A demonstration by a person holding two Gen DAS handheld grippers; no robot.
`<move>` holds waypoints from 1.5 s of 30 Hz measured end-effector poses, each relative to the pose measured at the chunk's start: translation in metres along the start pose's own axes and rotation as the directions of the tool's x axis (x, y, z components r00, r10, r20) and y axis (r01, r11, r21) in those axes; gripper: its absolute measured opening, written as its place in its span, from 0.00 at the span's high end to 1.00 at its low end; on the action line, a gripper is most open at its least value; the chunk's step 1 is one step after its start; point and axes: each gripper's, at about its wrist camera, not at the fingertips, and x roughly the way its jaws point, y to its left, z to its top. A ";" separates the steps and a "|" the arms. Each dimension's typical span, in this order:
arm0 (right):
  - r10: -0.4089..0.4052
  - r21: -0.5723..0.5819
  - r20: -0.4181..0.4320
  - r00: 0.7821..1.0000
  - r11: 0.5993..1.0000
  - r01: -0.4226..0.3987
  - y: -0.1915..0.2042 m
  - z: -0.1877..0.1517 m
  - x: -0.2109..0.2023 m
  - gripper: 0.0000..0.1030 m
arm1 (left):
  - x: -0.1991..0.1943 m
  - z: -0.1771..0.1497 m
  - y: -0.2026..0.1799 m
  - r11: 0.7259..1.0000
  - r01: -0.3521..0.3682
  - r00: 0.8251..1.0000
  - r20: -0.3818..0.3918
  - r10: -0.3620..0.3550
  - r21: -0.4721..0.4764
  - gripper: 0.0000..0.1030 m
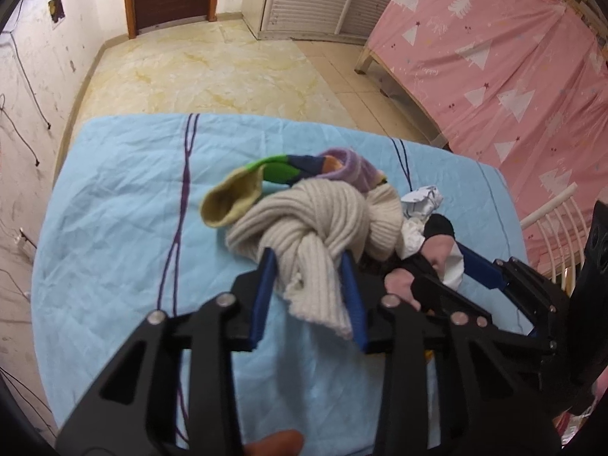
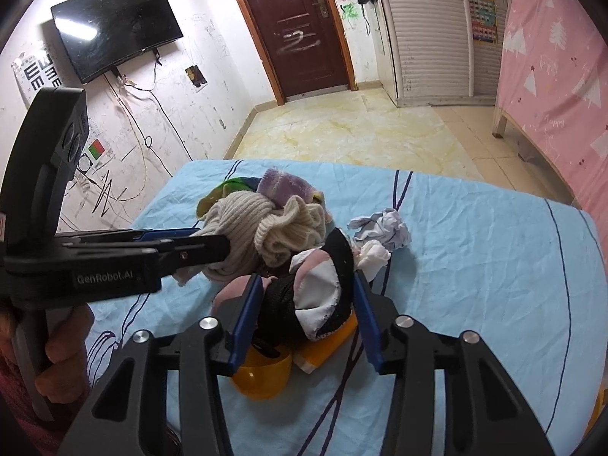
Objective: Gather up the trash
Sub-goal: 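Grasp the cream knit scarf with the left tool while the right tool grasps the black-and-white plush toy, then lift the scarf with the left tool while the right tool carries the plush toy to the bin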
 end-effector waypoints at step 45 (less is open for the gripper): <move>-0.139 0.258 0.395 0.908 0.966 0.036 -0.120 -0.082 -0.210 0.77 | -0.108 -0.035 -0.132 0.975 -0.010 0.983 0.183 -0.032 0.223 0.78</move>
